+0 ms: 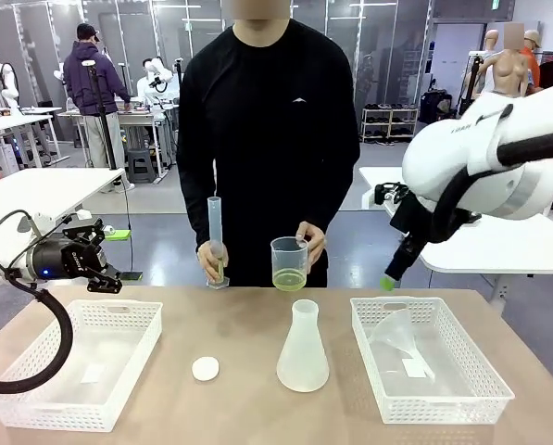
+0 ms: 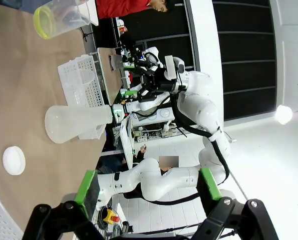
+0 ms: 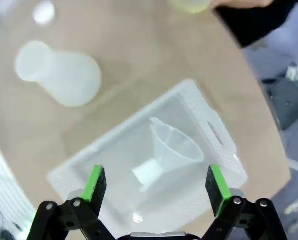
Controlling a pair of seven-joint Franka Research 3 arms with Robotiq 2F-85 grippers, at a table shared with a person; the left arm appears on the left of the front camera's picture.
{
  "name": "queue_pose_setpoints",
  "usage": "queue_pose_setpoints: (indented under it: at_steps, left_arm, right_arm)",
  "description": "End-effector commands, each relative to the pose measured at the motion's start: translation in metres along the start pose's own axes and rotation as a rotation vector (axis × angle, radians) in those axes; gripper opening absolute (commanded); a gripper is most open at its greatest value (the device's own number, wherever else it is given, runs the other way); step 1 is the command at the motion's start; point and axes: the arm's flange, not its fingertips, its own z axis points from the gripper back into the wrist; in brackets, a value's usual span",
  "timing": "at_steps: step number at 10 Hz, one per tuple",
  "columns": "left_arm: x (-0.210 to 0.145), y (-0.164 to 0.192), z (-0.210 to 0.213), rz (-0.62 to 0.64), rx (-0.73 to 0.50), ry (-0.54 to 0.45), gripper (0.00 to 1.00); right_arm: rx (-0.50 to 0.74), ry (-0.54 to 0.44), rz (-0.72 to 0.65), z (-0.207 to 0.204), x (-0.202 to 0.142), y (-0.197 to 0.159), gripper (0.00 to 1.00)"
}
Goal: Prepare the solutions needed for the experiment.
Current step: Pick up the Plastic Funnel and insert it into the Big flask.
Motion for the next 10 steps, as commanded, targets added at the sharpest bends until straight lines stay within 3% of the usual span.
queue_pose_setpoints:
  at_steps: [1,3,5,9,10]
  left_arm:
    - [0.0,-0.003,0.0,-0.007,0.004,0.003,1.0]
    - [0.0,-0.003,0.0,-0.007,0.004,0.003,1.0]
    - [0.0,-0.003,0.0,-0.007,0.004,0.003,1.0]
    - [0.0,-0.003,0.0,-0.007,0.004,0.003,1.0]
    - [0.0,-0.003,0.0,-0.007,0.004,0.003,1.0]
  right_arm:
    - [-0.139,0.184,0.268,-0.005,0.007,-0.019,1.0]
    - [-0.07,0.24,0.381,-0.014,0.011,-0.019,1.0]
    - [-0.08,0.24,0.316,-0.012,0.006,-0.015,1.0]
    - [-0.073,0.248,0.338,-0.015,0.007,-0.016,1.0]
    - [0.013,0.295,0.475,-0.026,0.02,-0.014,1.0]
